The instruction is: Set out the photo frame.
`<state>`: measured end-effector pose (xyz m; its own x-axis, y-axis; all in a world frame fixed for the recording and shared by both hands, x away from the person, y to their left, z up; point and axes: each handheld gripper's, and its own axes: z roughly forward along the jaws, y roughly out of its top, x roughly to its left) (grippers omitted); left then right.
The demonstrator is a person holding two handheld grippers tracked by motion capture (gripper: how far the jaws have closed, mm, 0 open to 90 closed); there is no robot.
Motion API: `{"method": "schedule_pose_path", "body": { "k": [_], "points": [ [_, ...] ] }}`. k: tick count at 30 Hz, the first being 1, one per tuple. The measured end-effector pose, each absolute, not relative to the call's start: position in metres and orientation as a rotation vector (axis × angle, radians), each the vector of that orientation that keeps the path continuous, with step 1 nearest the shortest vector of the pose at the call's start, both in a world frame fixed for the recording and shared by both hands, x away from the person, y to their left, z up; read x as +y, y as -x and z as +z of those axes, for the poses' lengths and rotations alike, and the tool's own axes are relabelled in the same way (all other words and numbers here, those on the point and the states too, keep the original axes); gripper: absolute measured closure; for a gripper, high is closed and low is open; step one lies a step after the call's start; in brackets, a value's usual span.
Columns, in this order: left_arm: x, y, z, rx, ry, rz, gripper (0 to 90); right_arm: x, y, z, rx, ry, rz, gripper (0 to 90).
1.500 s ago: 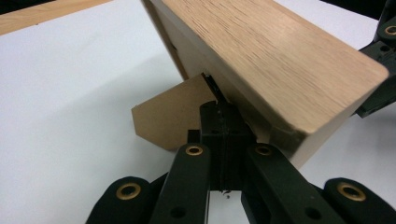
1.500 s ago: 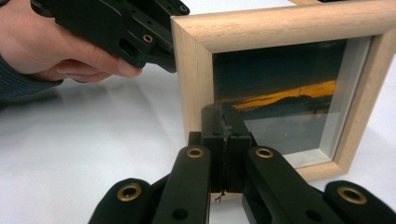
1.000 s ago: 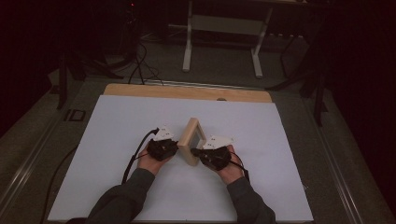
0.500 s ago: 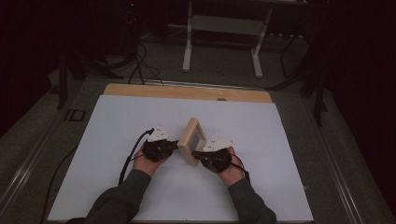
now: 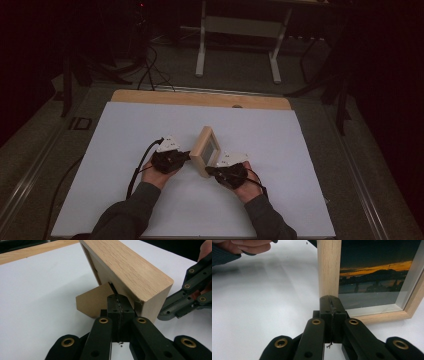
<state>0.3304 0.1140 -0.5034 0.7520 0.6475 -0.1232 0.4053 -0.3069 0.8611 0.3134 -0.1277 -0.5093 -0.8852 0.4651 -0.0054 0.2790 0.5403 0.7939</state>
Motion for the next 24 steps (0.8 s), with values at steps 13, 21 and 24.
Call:
{"method": "schedule_pose_path", "body": {
  "k": [13,21,24],
  "points": [
    [0.114,-0.336,-0.505,0.821,-1.943,0.307,90.0,-0.12,-0.313,-0.509,2.562,-0.609,1.258,90.0],
    [0.116,-0.34,-0.505,0.833,-1.938,0.309,90.0,-0.116,-0.315,-0.51,2.559,-0.618,1.264,90.0],
    [0.115,-0.341,-0.505,0.834,-1.942,0.311,90.0,-0.115,-0.315,-0.51,2.557,-0.621,1.265,90.0]
  ]
}}
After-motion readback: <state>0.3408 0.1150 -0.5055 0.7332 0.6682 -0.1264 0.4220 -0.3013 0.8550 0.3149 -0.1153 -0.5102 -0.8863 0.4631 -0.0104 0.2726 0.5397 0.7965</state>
